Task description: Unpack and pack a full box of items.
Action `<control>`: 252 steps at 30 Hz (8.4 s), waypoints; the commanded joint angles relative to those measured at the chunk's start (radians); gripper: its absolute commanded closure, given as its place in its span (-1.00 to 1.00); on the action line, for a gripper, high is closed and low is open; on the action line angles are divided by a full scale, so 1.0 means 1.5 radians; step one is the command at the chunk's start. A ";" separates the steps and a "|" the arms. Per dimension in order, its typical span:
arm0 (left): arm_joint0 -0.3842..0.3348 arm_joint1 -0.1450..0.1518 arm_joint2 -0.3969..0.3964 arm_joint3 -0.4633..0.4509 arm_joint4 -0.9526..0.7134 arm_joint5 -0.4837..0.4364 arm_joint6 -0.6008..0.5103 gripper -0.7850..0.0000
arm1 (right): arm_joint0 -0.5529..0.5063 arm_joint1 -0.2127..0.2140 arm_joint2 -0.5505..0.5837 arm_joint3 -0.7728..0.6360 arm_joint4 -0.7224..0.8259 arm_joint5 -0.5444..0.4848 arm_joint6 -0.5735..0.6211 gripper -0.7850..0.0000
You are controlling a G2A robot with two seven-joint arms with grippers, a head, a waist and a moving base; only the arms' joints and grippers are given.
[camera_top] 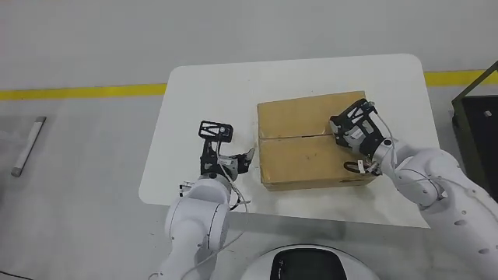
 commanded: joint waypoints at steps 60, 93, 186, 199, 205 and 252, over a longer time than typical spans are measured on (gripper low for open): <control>-0.050 -0.009 0.012 0.225 0.061 0.010 0.283 -1.00 | 0.024 -0.025 -0.007 0.037 -0.010 0.028 0.032 1.00; -0.154 -0.033 0.097 0.255 0.024 0.008 0.336 -1.00 | 0.018 -0.026 0.099 0.014 0.112 0.046 0.048 1.00; 0.127 -0.031 -0.079 -0.058 0.150 -0.014 0.247 -1.00 | 0.107 -0.097 -0.243 0.054 -0.012 0.058 -0.124 1.00; 0.127 -0.031 -0.079 -0.058 0.150 -0.014 0.247 -1.00 | 0.050 -0.094 -0.167 0.028 0.016 0.090 -0.127 1.00; 0.127 -0.031 -0.079 -0.058 0.150 -0.014 0.247 -1.00 | 0.019 -0.089 -0.128 -0.018 0.029 0.080 -0.114 1.00; 0.124 -0.031 -0.043 -0.061 0.131 -0.003 0.279 -1.00 | -0.154 -0.053 0.320 -0.080 0.668 -0.099 0.160 -1.00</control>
